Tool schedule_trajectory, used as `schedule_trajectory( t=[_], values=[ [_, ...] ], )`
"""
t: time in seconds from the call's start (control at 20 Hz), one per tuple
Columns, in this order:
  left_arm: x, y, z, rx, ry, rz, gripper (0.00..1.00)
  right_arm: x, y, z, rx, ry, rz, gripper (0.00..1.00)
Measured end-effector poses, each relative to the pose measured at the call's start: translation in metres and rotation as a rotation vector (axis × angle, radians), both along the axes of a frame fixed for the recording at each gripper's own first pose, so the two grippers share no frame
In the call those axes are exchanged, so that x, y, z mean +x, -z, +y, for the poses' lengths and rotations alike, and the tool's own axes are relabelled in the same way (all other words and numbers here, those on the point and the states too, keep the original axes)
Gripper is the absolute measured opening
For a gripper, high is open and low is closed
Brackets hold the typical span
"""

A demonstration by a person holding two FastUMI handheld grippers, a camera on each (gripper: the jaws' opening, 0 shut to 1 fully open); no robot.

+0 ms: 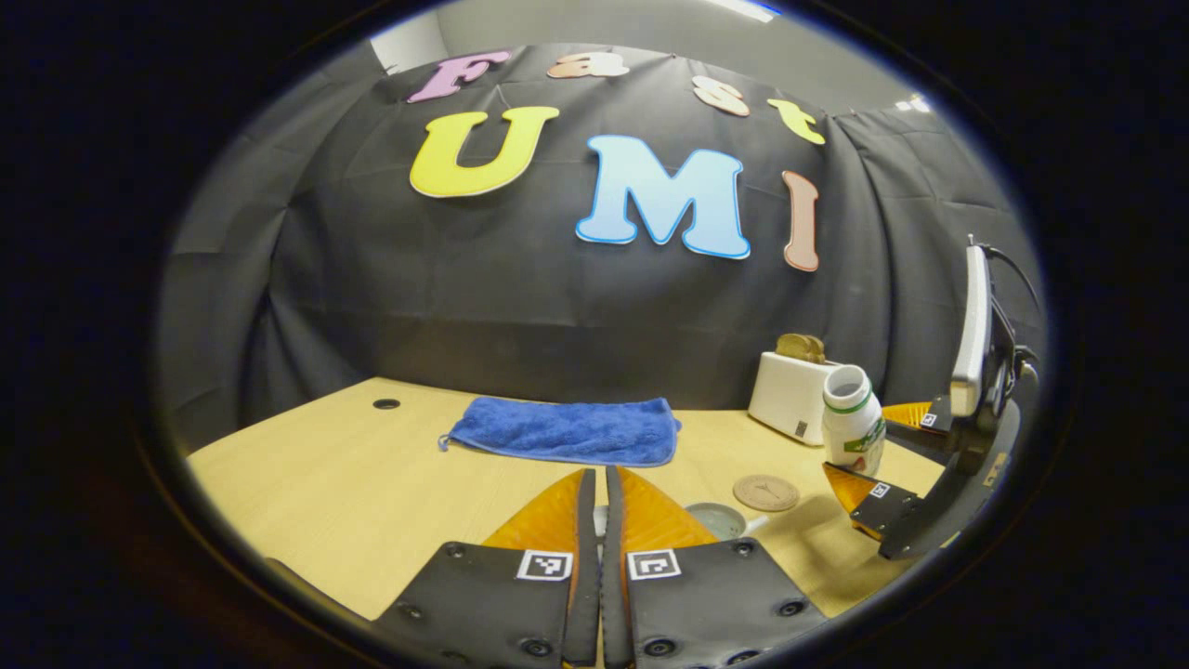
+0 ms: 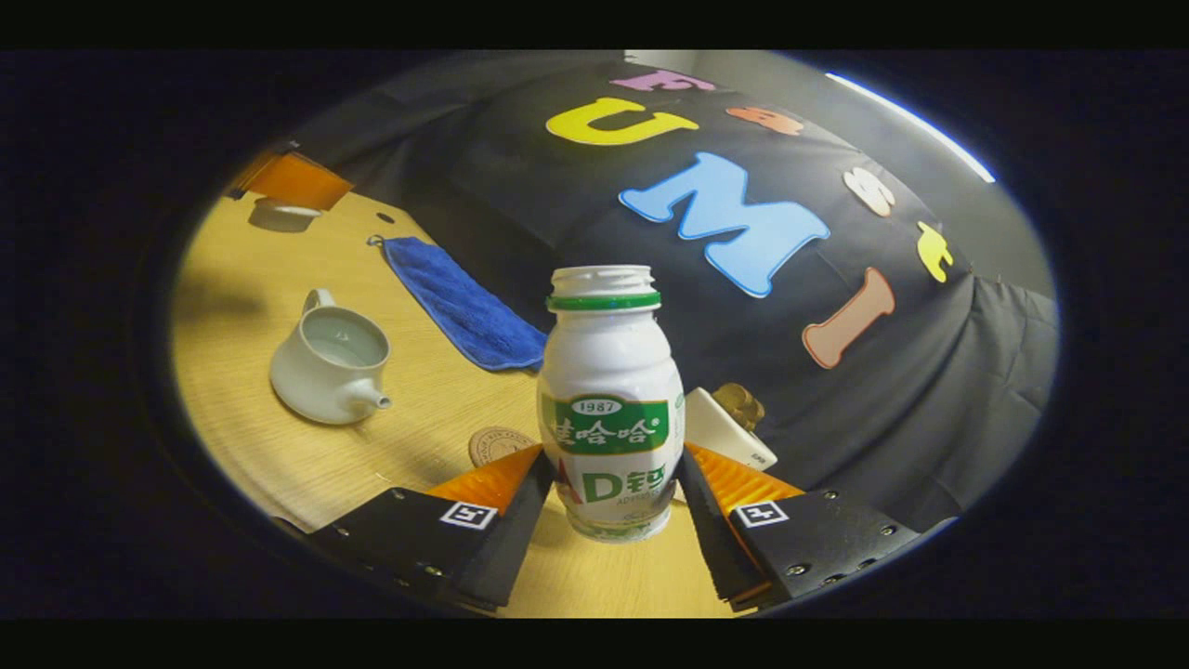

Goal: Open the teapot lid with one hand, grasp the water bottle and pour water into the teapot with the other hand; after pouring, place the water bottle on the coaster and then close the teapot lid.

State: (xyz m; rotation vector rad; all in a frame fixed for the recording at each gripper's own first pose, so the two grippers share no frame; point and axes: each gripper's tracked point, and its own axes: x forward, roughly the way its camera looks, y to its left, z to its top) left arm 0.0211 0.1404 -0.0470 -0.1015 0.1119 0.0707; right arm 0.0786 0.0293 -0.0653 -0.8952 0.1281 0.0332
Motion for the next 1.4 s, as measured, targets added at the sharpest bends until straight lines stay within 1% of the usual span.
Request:
schedule_trajectory(
  t=[0.1,0.15,0.2,0.35,0.4,0.45,0.55,0.65,0.7,0.8,1.05,1.1,1.15,1.2,1.35,1.4],
  values=[
    [-0.002,0.001,0.004,-0.001,-0.005,0.001,0.08,0.001,0.0,0.003,-0.051,-0.011,-0.004,0.78],
    [-0.002,0.003,0.006,-0.001,-0.007,0.002,0.11,0.002,0.001,0.004,-0.075,-0.016,-0.003,0.78],
    [-0.003,0.004,0.007,-0.001,-0.008,0.003,0.08,0.003,0.001,0.006,-0.098,-0.022,-0.004,0.78],
    [-0.005,0.004,0.013,0.002,-0.013,0.007,0.08,0.005,0.004,0.011,-0.177,-0.037,-0.003,0.78],
    [-0.006,0.005,0.015,0.002,-0.015,0.008,0.04,0.006,0.005,0.012,-0.198,-0.041,-0.007,0.78],
    [-0.006,0.007,0.015,0.001,-0.015,0.01,0.08,0.006,0.005,0.014,-0.216,-0.048,-0.009,0.78],
    [-0.007,0.008,0.016,0.0,-0.016,0.012,0.08,0.007,0.003,0.019,-0.255,-0.06,-0.019,0.78],
    [-0.007,0.008,0.018,0.002,-0.017,0.014,0.11,0.009,0.0,0.022,-0.302,-0.073,-0.034,0.78],
    [-0.007,0.008,0.019,0.002,-0.018,0.015,0.11,0.01,-0.001,0.023,-0.321,-0.078,-0.039,0.78],
    [-0.007,0.008,0.02,0.002,-0.02,0.015,0.08,0.011,-0.003,0.026,-0.361,-0.086,-0.049,0.78],
    [-0.007,0.011,0.022,0.0,-0.024,0.018,0.08,0.014,-0.005,0.03,-0.453,-0.11,-0.062,0.78],
    [-0.008,0.01,0.024,0.0,-0.025,0.019,0.12,0.014,-0.006,0.029,-0.468,-0.115,-0.063,0.78],
    [-0.007,0.011,0.024,-0.001,-0.025,0.018,0.12,0.014,-0.006,0.03,-0.485,-0.119,-0.065,0.78],
    [-0.008,0.01,0.024,-0.001,-0.025,0.019,0.08,0.015,-0.007,0.031,-0.501,-0.124,-0.07,0.78],
    [-0.008,0.012,0.024,-0.003,-0.024,0.022,0.08,0.016,-0.009,0.034,-0.545,-0.142,-0.075,0.78],
    [-0.008,0.012,0.025,-0.003,-0.024,0.023,0.12,0.017,-0.01,0.036,-0.56,-0.148,-0.075,0.78]
  ],
)
